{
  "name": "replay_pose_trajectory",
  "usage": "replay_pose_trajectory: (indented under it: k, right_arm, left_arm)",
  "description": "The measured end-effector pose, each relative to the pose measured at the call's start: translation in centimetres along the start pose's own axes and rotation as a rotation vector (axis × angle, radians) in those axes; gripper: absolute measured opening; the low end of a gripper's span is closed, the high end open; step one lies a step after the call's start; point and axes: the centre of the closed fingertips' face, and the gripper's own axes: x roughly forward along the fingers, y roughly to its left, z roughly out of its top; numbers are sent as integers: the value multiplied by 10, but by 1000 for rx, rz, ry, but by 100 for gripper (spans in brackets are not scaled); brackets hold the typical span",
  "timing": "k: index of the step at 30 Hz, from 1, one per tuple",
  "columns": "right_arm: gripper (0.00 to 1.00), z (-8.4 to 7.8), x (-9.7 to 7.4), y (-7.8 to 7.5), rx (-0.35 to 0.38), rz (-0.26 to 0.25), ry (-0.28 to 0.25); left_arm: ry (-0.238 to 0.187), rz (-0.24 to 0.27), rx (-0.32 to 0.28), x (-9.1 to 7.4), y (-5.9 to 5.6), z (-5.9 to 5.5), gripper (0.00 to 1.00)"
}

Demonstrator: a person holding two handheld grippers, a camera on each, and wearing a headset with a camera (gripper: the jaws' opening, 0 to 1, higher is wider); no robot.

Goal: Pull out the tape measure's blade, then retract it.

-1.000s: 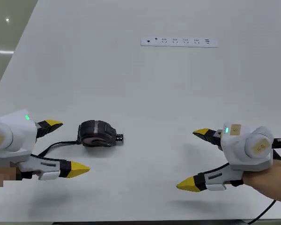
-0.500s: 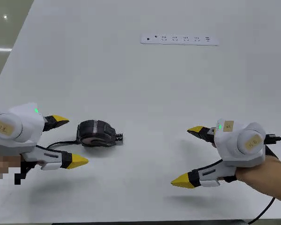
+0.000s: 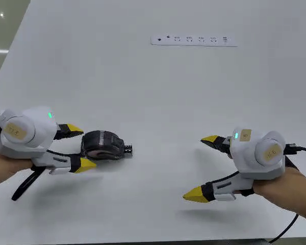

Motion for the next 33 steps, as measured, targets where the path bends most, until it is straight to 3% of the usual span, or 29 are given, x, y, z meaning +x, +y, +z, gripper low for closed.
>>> replay_pose_trajectory:
  k: [10, 33]
  right_arm:
    - [88, -1, 1, -3, 10, -4, -1]
    - [83, 8, 16, -3, -11, 20, -6]
  left_arm:
    - [10, -24, 45, 10, -1, 2, 35]
    - [38, -45, 105, 16, -3, -1, 28]
